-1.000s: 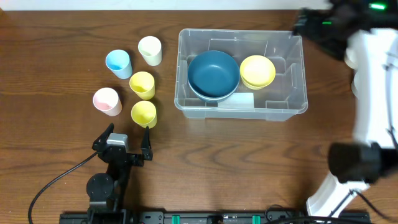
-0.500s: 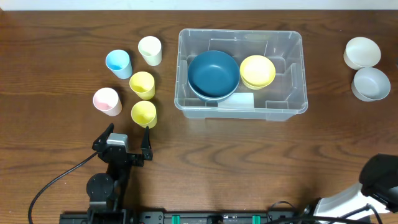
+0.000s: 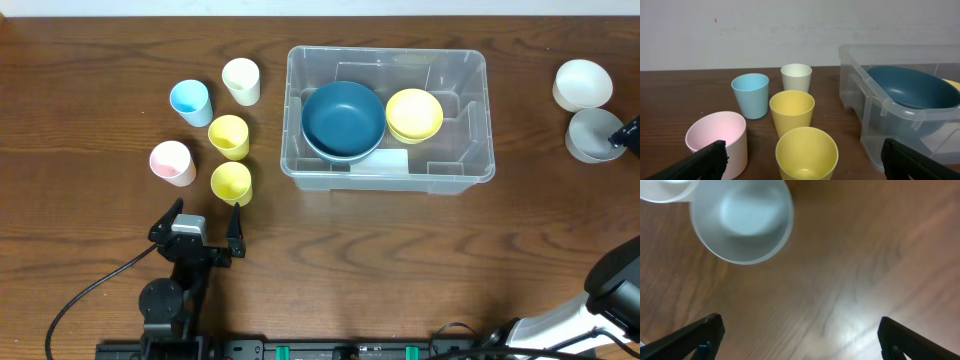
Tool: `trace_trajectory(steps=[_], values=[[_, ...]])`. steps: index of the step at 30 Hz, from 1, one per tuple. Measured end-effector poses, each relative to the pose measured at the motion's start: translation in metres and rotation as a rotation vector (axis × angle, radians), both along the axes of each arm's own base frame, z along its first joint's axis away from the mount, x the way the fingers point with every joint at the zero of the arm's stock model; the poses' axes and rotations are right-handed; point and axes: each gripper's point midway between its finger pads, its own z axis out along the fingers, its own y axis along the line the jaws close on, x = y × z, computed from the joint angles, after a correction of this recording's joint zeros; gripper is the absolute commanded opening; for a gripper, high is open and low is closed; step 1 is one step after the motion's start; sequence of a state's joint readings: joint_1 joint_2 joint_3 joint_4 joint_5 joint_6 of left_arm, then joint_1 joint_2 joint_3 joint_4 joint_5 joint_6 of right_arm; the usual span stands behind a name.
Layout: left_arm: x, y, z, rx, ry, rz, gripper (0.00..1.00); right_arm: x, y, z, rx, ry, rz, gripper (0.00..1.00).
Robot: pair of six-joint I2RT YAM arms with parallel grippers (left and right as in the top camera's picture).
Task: Pack container
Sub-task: 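Release the yellow bowl and move the right gripper to the grey bowl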
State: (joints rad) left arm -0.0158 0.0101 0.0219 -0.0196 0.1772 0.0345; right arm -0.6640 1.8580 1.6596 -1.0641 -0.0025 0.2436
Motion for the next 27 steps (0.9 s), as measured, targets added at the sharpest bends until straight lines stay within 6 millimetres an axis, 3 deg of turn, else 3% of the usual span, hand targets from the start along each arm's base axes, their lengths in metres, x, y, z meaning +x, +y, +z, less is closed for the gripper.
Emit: trace_trajectory(steps=[6, 13, 19, 27], values=[[0.0, 0.0, 0.0, 0.0, 0.0, 0.0, 0.98, 0.029, -0.003, 0.009, -0.098, -0.067, 0.239, 0.99], [0.0, 0.0, 0.0, 0.0, 0.0, 0.0, 0.98, 0.074, 0.032, 0.009, -0.179, -0.102, 0.533, 0.99], [0.0, 0.0, 0.0, 0.0, 0.0, 0.0, 0.98, 0.101, 0.054, -0.035, -0.191, -0.024, 0.659, 0.99], [0.0, 0.0, 0.0, 0.0, 0.0, 0.0, 0.98, 0.104, 0.05, -0.078, -0.177, 0.053, 0.703, 0.99]])
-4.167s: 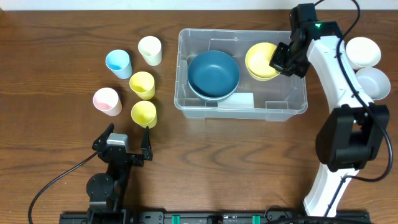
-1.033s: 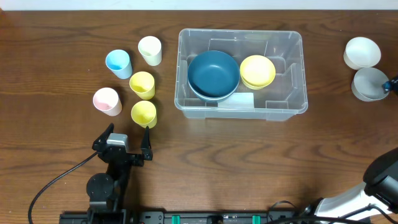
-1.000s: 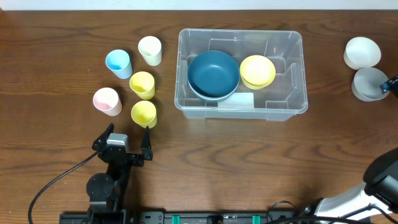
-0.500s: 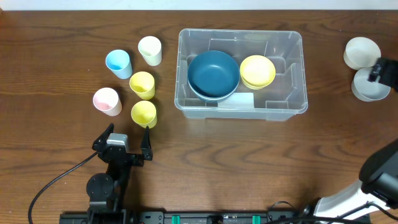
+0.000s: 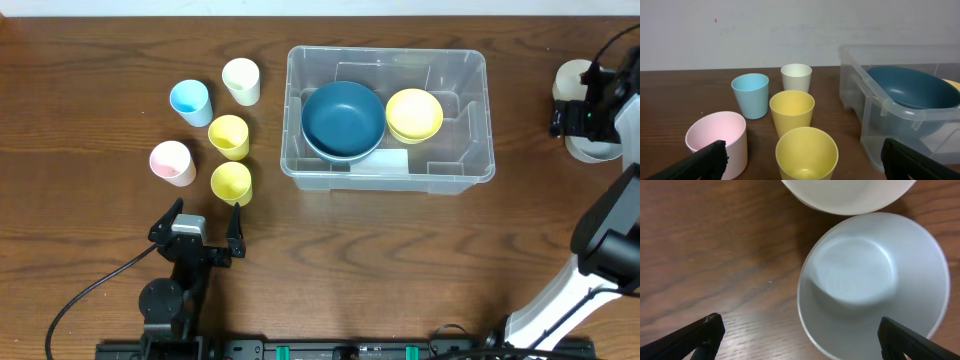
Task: Pack container
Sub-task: 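Release the yellow bowl and move the right gripper to the grey bowl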
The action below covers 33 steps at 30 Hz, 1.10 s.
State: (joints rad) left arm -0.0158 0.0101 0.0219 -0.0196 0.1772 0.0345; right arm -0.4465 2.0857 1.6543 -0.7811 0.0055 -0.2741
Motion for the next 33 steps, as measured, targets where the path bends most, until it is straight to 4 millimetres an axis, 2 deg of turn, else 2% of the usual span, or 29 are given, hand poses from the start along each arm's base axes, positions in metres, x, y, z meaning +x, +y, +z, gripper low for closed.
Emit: trace_trajectory(steps=[9, 12, 16, 26, 33], values=[[0.0, 0.0, 0.0, 0.0, 0.0, 0.0, 0.98, -0.001, -0.004, -0.026, -0.008, 0.048, 0.016, 0.99], [0.0, 0.0, 0.0, 0.0, 0.0, 0.0, 0.98, -0.002, -0.003, -0.028, -0.006, 0.054, 0.018, 0.98], [0.0, 0.0, 0.0, 0.0, 0.0, 0.0, 0.98, -0.004, -0.002, -0.029, -0.003, 0.066, 0.023, 0.9], [0.0, 0.0, 0.0, 0.0, 0.0, 0.0, 0.98, -0.012, -0.003, -0.032, 0.009, 0.09, 0.015, 0.91], [0.0, 0.0, 0.0, 0.0, 0.0, 0.0, 0.98, -0.016, -0.005, -0.034, 0.011, 0.101, 0.009, 0.86]])
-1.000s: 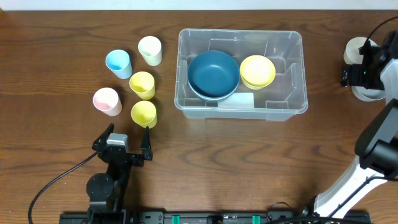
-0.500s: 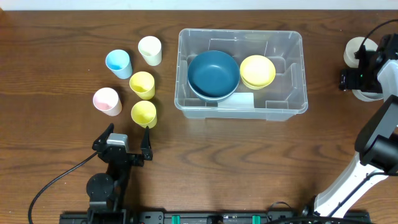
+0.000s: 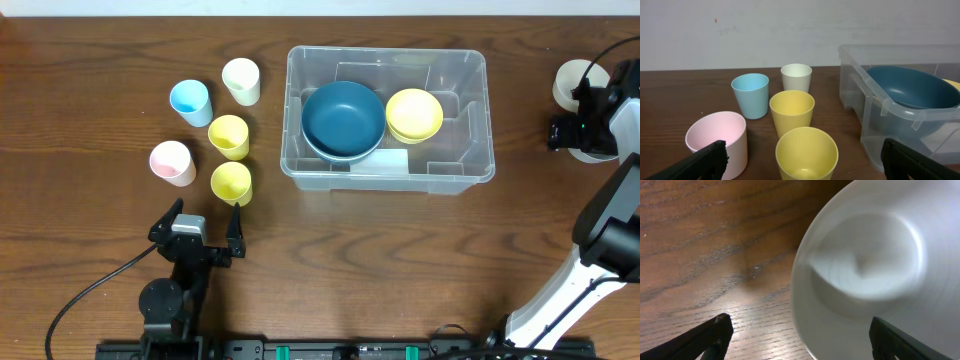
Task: Pack container
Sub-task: 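Release the yellow bowl and move the right gripper to the grey bowl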
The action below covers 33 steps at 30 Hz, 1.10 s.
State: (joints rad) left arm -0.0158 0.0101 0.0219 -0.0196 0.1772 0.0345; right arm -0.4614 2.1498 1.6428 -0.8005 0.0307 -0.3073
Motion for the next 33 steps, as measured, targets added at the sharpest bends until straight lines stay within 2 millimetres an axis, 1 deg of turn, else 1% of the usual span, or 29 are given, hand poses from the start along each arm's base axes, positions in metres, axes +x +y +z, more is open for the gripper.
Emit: trace_trajectory(steps=[2, 3, 4, 6, 7, 10, 13, 17, 19, 21, 24, 26, 31, 33], values=[[0.0, 0.0, 0.0, 0.0, 0.0, 0.0, 0.98, -0.001, 0.001, -0.002, 0.002, 0.005, 0.0, 0.83], [0.0, 0.0, 0.0, 0.0, 0.0, 0.0, 0.98, -0.001, 0.001, -0.003, 0.003, 0.008, 0.001, 0.77], [0.0, 0.0, 0.0, 0.0, 0.0, 0.0, 0.98, -0.002, 0.001, -0.004, 0.004, 0.012, 0.004, 0.67], [0.0, 0.0, 0.0, 0.0, 0.0, 0.0, 0.98, -0.003, 0.001, -0.006, 0.006, 0.016, 0.005, 0.57], [0.0, 0.0, 0.0, 0.0, 0.0, 0.0, 0.98, -0.003, 0.001, -0.007, 0.008, 0.019, 0.001, 0.56], [0.0, 0.0, 0.0, 0.0, 0.0, 0.0, 0.98, -0.005, 0.002, -0.01, 0.013, 0.026, -0.012, 0.62], [0.0, 0.0, 0.0, 0.0, 0.0, 0.0, 0.98, -0.006, 0.002, -0.011, 0.018, 0.031, -0.023, 0.61], [0.0, 0.0, 0.0, 0.0, 0.0, 0.0, 0.98, -0.009, 0.004, -0.011, 0.027, 0.039, -0.042, 0.5], [0.0, 0.0, 0.0, 0.0, 0.0, 0.0, 0.98, -0.01, 0.004, -0.012, 0.032, 0.043, -0.054, 0.42], [0.0, 0.0, 0.0, 0.0, 0.0, 0.0, 0.98, -0.011, 0.005, -0.012, 0.035, 0.044, -0.065, 0.39], [0.0, 0.0, 0.0, 0.0, 0.0, 0.0, 0.98, -0.012, 0.005, -0.012, 0.041, 0.048, -0.082, 0.28], [0.0, 0.0, 0.0, 0.0, 0.0, 0.0, 0.98, -0.013, 0.006, -0.012, 0.045, 0.05, -0.091, 0.23], [0.0, 0.0, 0.0, 0.0, 0.0, 0.0, 0.98, -0.014, 0.006, -0.013, 0.052, 0.048, -0.123, 0.03], [0.0, 0.0, 0.0, 0.0, 0.0, 0.0, 0.98, -0.015, 0.006, -0.013, 0.051, 0.05, -0.146, 0.02]])
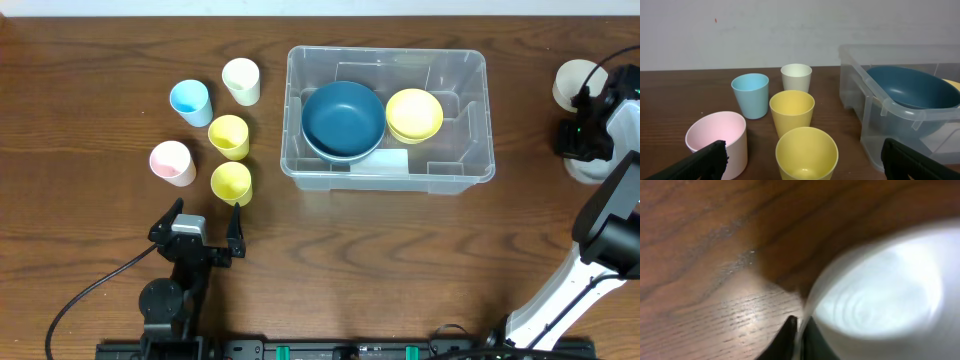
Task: Pack container
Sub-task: 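Release the yellow bowl and move the right gripper to the grey bowl, then carry the grey bowl with the right gripper and stack it on the yellow bowl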
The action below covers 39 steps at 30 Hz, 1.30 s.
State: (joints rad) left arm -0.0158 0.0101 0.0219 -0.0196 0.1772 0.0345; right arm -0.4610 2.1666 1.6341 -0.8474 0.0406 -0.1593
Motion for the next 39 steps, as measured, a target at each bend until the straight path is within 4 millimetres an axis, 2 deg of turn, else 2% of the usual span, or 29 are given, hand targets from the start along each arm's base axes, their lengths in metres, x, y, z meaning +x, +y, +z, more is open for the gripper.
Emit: trace_trajectory(steps=[8, 12, 14, 17, 21, 24, 25, 27, 28, 30, 33, 36, 39], values=[[0.0, 0.0, 0.0, 0.0, 0.0, 0.0, 0.98, -0.008, 0.002, 0.005, 0.015, 0.035, -0.059, 0.02], [0.0, 0.0, 0.0, 0.0, 0.0, 0.0, 0.98, -0.012, 0.008, 0.023, 0.056, 0.06, -0.091, 0.01], [0.0, 0.0, 0.0, 0.0, 0.0, 0.0, 0.98, -0.004, 0.008, 0.043, 0.073, 0.035, -0.099, 0.01], [0.0, 0.0, 0.0, 0.0, 0.0, 0.0, 0.98, 0.016, 0.009, 0.088, 0.084, -0.051, -0.103, 0.01], [0.0, 0.0, 0.0, 0.0, 0.0, 0.0, 0.98, 0.037, 0.027, 0.164, 0.086, -0.204, -0.073, 0.01], [0.0, 0.0, 0.0, 0.0, 0.0, 0.0, 0.98, 0.052, 0.066, 0.23, 0.087, -0.357, 0.006, 0.01], [0.0, 0.0, 0.0, 0.0, 0.0, 0.0, 0.98, 0.056, 0.087, 0.252, 0.087, -0.41, 0.05, 0.01], [0.0, 0.0, 0.0, 0.0, 0.0, 0.0, 0.98, 0.059, 0.127, 0.284, 0.093, -0.485, 0.135, 0.01], [0.0, 0.0, 0.0, 0.0, 0.0, 0.0, 0.98, 0.059, 0.155, 0.3, 0.1, -0.522, 0.195, 0.01], [0.0, 0.0, 0.0, 0.0, 0.0, 0.0, 0.98, 0.058, 0.203, 0.318, 0.115, -0.563, 0.296, 0.01], [0.0, 0.0, 0.0, 0.0, 0.0, 0.0, 0.98, 0.053, 0.274, 0.321, 0.114, -0.565, 0.437, 0.01], [0.0, 0.0, 0.0, 0.0, 0.0, 0.0, 0.98, 0.051, 0.316, 0.308, 0.062, -0.528, 0.514, 0.01], [0.0, 0.0, 0.0, 0.0, 0.0, 0.0, 0.98, 0.05, 0.345, 0.283, -0.006, -0.463, 0.562, 0.01]])
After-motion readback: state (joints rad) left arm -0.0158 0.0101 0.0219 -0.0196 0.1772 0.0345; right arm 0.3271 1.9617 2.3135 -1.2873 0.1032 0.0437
